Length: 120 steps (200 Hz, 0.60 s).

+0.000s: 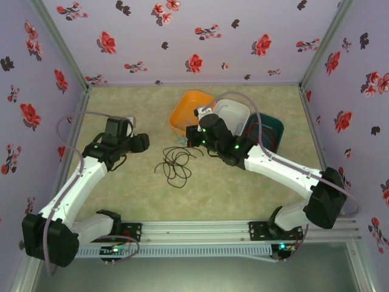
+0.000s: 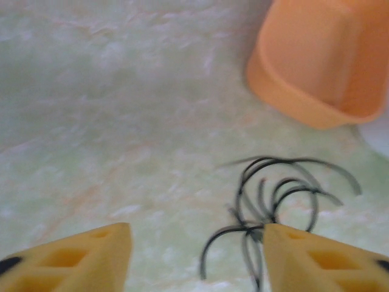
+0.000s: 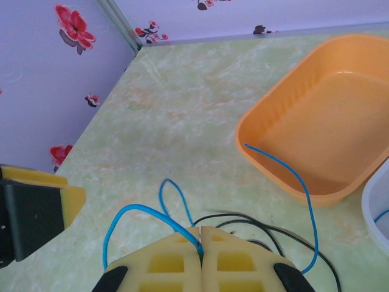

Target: Untangle the cables

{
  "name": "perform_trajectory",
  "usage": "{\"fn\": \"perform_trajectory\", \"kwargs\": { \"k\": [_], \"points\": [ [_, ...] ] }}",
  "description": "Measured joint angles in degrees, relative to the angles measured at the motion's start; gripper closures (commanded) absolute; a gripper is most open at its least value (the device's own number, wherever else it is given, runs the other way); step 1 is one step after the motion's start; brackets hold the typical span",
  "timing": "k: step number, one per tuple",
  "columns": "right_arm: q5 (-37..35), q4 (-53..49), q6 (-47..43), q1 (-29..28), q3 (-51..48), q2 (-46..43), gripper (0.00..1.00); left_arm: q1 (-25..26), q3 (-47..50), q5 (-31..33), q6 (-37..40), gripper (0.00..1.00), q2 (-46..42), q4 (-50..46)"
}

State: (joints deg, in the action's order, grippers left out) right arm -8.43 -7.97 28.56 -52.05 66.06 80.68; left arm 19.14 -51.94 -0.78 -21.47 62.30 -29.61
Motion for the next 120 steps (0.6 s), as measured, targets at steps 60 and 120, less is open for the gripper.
{"fn": "perform_trajectory", "kwargs": {
  "k": [60, 120],
  "points": [
    [4.48, 0.0, -1.57, 0.07, 0.0, -2.64, 1.0, 0.0, 5.05, -13.84, -4.22, 0.1, -2.56, 14.01],
    [9.2, 1.53, -1.4, 0.33, -0.02, -3.76, 1.0, 0.0, 7.32, -27.26, -7.04, 0.01, -3.08, 24.11]
  ]
}}
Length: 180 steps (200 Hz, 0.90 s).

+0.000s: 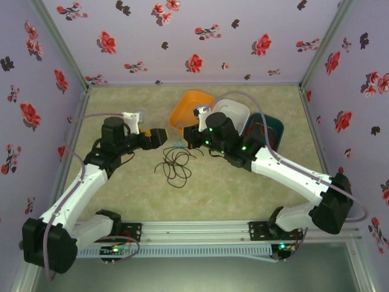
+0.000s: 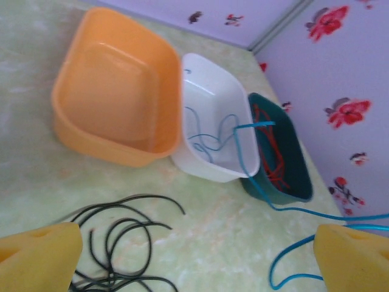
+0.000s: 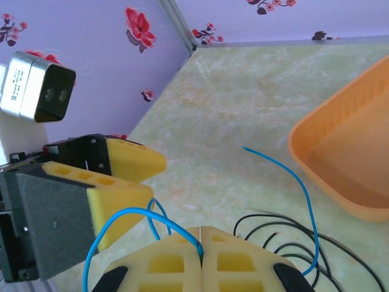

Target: Untangle the cables

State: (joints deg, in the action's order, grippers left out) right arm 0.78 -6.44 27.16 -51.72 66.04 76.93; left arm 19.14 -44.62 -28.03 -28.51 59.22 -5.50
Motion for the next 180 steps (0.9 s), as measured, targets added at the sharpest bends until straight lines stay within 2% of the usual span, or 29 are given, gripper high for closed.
{"fn": "perform_trajectory", "kwargs": {
  "k": [49, 90, 115, 158, 180],
  "points": [
    [2.25, 2.32, 0.52, 0.28, -0.13, -0.07, 1.0, 0.22, 1.42, -4.15, -0.61, 0.03, -0.46, 2.6],
    [3.45, 3.37, 1.68, 0.48, -0.17, -0.11, 1.0, 1.49, 1.66, -5.77, -0.79, 0.11, -0.35, 4.04],
    [4.52, 4.68, 2.25, 0.48, -0.17, -0.11, 1.0, 2.43, 1.66, -6.29, -1.62, 0.28, 1.38, 5.99],
    [5.64, 5.57, 3.06, 0.48, -0.31, -0.28, 1.0, 2.73, 2.19, -4.17, -5.79, 0.77, 5.81, 9.81],
    [5.42, 5.49, 3.06, 0.48, -1.38, -1.95, 1.0, 2.73, 2.64, -0.24, -7.56, 0.87, 5.86, 10.23]
  ]
}}
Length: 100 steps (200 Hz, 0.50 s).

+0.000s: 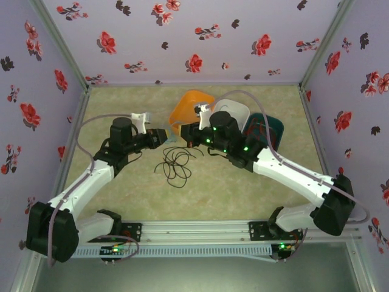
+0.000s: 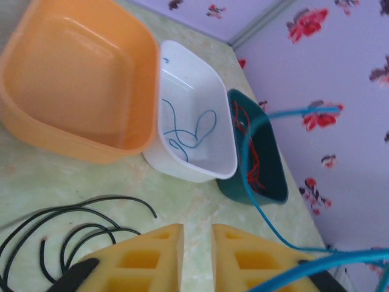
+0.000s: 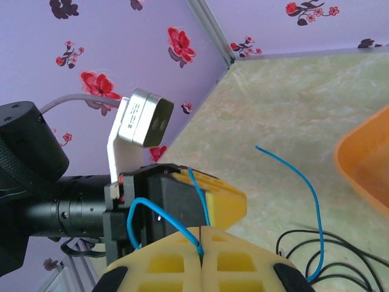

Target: Untangle the cables

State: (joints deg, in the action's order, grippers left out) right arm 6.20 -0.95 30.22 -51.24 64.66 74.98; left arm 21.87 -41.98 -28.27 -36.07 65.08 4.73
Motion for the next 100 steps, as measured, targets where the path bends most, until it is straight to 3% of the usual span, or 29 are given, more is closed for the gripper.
{"fn": "perform_trajectory", "kwargs": {
  "k": [29, 54, 83, 100],
  "points": [
    [-1.44, -0.39, -0.15, 0.04, -0.76, -3.15, 1.0, -0.22, 0.04, 6.64, -1.77, 0.96, -0.61, -1.36],
    [-3.5, -0.66, -0.35, 0.39, -1.09, -5.88, 1.0, -2.03, 0.42, 11.13, -4.0, 0.97, -1.03, -3.72],
    [-6.64, -2.91, -1.49, 0.57, -1.11, -8.2, 1.0, -4.35, 2.91, 12.83, -5.84, 0.87, -1.09, -4.72],
    [-9.75, -5.27, -1.99, 0.76, -1.11, -8.57, 1.0, -4.5, 3.56, 13.44, -6.05, 0.65, -1.09, -5.9]
  ]
}}
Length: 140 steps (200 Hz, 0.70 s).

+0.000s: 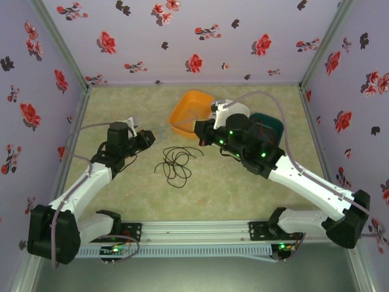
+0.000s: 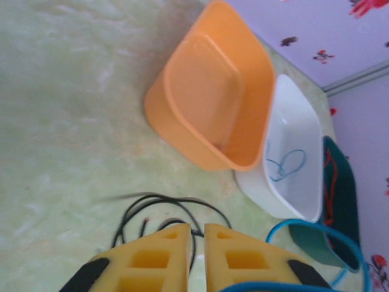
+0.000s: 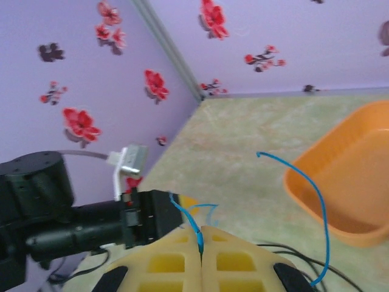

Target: Untangle the cables

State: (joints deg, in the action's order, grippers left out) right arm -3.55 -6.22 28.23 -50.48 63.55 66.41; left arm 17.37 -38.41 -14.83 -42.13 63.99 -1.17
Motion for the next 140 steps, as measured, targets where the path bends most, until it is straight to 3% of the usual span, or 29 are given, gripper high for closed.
{"fn": "perform_trajectory", "kwargs": {
  "k": [27, 62, 140],
  "points": [
    [-5.55, -3.23, -0.81, 0.87, 0.26, -1.6, 1.0, -0.52, 0.35, 1.4, 0.55, 0.27, 0.04, -3.23],
    [-11.63, -7.32, -1.29, 2.75, 3.98, -2.14, 1.0, -0.52, 0.96, 1.88, 2.32, 0.01, 0.04, -5.9],
    [-18.18, -15.13, -4.31, 10.8, 16.13, 3.72, 1.0, -0.52, 2.1, 2.14, 3.74, 0.0, 0.02, -7.72]
  ]
}}
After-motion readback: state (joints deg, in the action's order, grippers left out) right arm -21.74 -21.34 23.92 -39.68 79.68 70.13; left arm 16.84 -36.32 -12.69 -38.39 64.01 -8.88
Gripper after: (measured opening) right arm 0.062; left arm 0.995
